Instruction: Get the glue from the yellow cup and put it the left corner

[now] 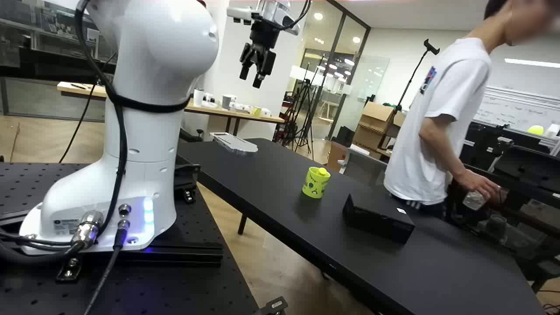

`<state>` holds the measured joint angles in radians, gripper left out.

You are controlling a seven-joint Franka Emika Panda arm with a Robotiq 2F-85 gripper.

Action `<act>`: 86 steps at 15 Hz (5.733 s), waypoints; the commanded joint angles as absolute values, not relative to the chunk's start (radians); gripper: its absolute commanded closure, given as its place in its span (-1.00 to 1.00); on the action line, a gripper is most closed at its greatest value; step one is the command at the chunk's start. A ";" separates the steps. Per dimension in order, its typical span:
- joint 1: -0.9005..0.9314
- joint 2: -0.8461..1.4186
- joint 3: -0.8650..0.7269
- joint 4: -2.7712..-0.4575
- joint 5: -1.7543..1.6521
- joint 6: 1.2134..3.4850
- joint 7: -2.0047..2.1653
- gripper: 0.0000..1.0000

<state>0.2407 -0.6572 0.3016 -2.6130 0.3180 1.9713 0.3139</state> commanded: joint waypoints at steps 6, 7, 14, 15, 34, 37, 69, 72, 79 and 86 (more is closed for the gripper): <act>0.243 -0.656 0.299 -2.612 0.316 1.970 0.315 -1.00; 0.243 -0.656 0.299 -2.612 0.316 1.970 0.315 -1.00; 0.121 -0.602 0.222 -2.633 0.203 2.143 0.257 -1.00; 0.082 -0.561 0.199 -2.623 0.184 2.195 0.266 -1.00; 0.005 0.123 0.127 -2.323 -0.073 2.658 0.947 -1.00; 0.058 0.185 0.083 -2.308 -0.086 2.694 0.991 -1.00; 0.293 0.080 -0.104 -2.305 -0.186 2.618 0.937 0.82; 0.202 -0.048 -0.065 -2.327 -0.218 2.416 0.846 0.82; -0.057 -0.210 -0.093 -2.358 -0.370 2.196 0.605 0.82; -0.234 -0.186 -0.148 -2.340 -0.427 2.316 0.514 0.32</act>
<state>-0.2195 -0.1859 -0.1627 -2.3414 -0.4326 2.3181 0.5181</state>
